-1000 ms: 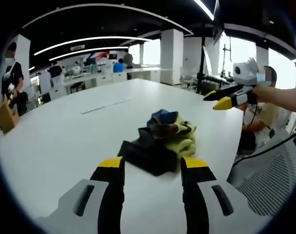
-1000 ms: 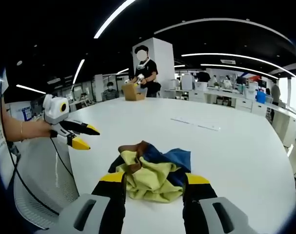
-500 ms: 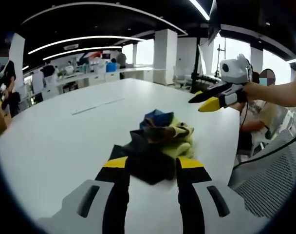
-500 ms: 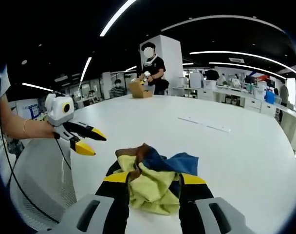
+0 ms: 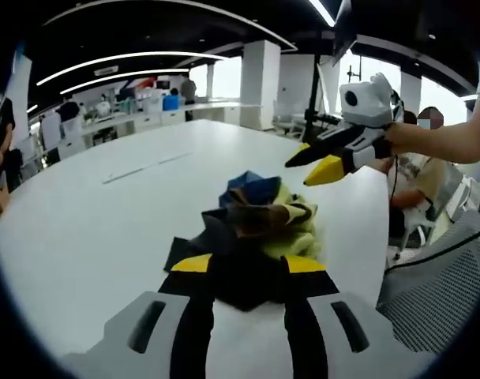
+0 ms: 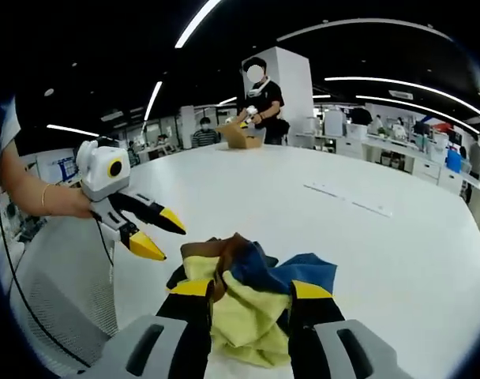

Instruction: Fold the garment on the visible template until the final outline fits inside the template.

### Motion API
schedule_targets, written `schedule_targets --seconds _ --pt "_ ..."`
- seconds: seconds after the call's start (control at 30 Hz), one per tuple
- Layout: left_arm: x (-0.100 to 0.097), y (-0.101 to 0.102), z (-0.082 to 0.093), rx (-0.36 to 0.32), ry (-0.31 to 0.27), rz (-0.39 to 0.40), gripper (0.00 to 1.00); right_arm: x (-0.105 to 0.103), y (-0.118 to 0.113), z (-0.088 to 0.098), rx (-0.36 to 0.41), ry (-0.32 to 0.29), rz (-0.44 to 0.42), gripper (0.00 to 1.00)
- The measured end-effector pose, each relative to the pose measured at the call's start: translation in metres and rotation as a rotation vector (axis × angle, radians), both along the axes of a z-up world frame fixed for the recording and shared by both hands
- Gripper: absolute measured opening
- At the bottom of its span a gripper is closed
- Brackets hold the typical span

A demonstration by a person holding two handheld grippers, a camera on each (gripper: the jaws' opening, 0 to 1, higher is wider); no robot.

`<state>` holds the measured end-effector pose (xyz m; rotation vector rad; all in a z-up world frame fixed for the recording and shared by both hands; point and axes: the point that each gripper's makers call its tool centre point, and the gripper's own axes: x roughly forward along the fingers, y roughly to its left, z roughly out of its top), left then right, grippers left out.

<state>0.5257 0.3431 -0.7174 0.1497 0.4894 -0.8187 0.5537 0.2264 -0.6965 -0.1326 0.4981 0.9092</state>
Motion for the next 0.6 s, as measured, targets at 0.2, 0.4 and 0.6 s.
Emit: schedule_targets --seconds 0.2,0.4,0.6 --pt "0.009 -0.003 -0.012 0.024 0.028 0.009 0.29 0.007 0.008 -0.006 -0.014 0.013 0.022 0.32" --pt "0.016 -0.007 -0.020 0.039 0.045 0.010 0.28 0.012 0.013 -0.013 -0.037 0.016 0.040 0.30" --pt "0.023 -0.012 -0.028 0.073 0.056 -0.005 0.27 0.017 0.020 -0.016 -0.068 -0.005 0.073 0.25"
